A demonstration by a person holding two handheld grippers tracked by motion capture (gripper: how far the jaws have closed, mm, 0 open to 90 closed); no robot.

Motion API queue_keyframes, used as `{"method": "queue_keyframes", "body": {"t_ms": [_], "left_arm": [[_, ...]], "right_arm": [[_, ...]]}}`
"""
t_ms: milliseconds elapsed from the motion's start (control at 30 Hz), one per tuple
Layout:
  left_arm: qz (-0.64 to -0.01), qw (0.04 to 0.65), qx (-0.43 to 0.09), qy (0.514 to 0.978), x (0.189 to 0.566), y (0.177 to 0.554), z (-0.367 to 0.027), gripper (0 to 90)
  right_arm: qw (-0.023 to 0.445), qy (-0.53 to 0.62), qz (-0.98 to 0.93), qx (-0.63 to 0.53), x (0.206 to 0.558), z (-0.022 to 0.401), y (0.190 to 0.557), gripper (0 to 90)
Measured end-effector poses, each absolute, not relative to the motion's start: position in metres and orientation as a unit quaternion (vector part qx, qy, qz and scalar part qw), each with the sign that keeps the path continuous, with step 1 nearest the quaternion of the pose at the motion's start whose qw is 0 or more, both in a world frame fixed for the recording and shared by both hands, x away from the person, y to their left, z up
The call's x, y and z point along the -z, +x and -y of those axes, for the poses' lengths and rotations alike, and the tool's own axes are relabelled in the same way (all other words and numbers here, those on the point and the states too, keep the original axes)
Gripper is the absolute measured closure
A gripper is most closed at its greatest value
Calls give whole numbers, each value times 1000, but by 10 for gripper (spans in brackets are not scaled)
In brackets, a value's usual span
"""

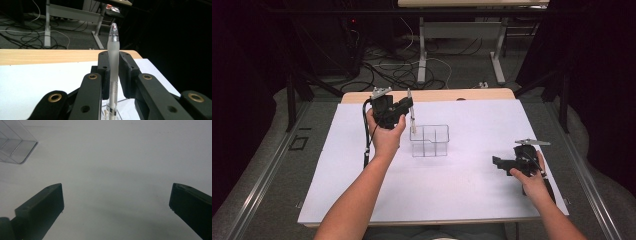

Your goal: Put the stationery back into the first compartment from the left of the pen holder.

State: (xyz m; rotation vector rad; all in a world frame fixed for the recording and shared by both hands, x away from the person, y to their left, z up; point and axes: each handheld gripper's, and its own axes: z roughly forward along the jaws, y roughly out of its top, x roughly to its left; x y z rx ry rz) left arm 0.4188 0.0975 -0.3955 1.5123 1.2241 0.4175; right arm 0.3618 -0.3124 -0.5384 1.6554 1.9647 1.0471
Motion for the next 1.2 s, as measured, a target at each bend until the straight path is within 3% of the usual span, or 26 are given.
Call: {"method": "queue_keyframes", "body": {"t_ms": [600,1200], "left_arm": [[-536,509,-187,647,425,441,-82,801],[-533,471,-182,679,462,433,-74,800]], "right_arm": [[184,581,-700,-372,537,311,360,0],[177,577,-705,-372,539,310,361,0]]}}
